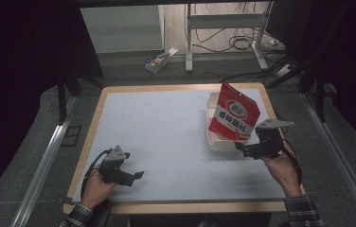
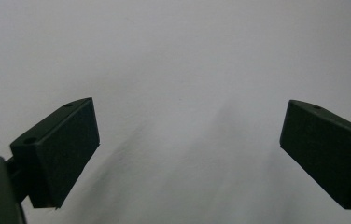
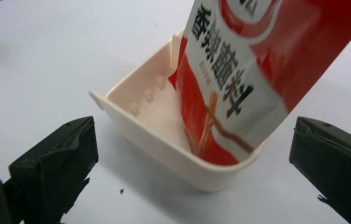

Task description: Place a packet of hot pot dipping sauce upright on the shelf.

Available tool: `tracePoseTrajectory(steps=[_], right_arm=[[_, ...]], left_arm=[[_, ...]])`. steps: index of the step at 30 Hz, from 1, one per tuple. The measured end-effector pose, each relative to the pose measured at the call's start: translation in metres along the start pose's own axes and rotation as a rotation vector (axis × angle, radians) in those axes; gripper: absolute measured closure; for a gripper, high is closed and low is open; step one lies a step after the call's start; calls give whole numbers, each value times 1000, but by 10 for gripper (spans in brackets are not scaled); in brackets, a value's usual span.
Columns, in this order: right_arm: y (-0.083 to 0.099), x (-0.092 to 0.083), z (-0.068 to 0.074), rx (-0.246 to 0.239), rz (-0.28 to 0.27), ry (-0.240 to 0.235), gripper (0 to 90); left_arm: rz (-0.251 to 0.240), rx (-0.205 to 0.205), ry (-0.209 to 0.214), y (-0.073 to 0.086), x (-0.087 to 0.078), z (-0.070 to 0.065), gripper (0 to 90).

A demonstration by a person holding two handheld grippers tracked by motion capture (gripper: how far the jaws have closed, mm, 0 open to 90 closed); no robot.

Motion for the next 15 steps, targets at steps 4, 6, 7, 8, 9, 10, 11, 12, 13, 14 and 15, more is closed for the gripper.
tracePoseTrajectory(steps=[4, 6, 7, 8, 9, 10, 11, 12, 13, 14, 15], right_arm=[[5, 0, 6, -8, 10, -7, 9], [7, 0, 8, -12, 14, -10, 9], [9, 0, 10, -14, 17, -11, 9], [10, 0, 11, -19, 24, -13, 9], [11, 0, 13, -23, 32, -13, 5], [13, 0, 14, -31, 39, -11, 0], [15, 0, 15, -35, 45, -7, 0], [16, 0, 17, -38, 49, -5, 0], [17, -1, 18, -41, 53, -6, 0], [18, -1, 19, -40, 53, -7, 0], [19, -2, 20, -42, 54, -7, 0]], left_arm=[[5, 7, -6, 1, 0, 0, 47], [6, 9, -7, 1, 1, 0, 48], [7, 11, -8, 1, 1, 0, 48], [7, 12, -8, 1, 0, 0, 48], [6, 12, -8, 1, 0, 0, 48], [6, 12, -8, 1, 0, 0, 48], [6, 12, -9, 1, 0, 0, 48], [6, 13, -9, 1, 0, 0, 48], [6, 14, -9, 1, 0, 0, 48], [7, 14, -9, 1, 0, 0, 48], [6, 15, -10, 1, 0, 0, 48]])
Point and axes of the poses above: each handheld gripper's, and its own axes: x roughly forward along the jaws, y roughly out of its underside, z roughly to its left, the point moved 7 cm from there along x, roughly forward along the jaws, and after that the axes turned 15 degrees about -x, right-handed, at the moved point
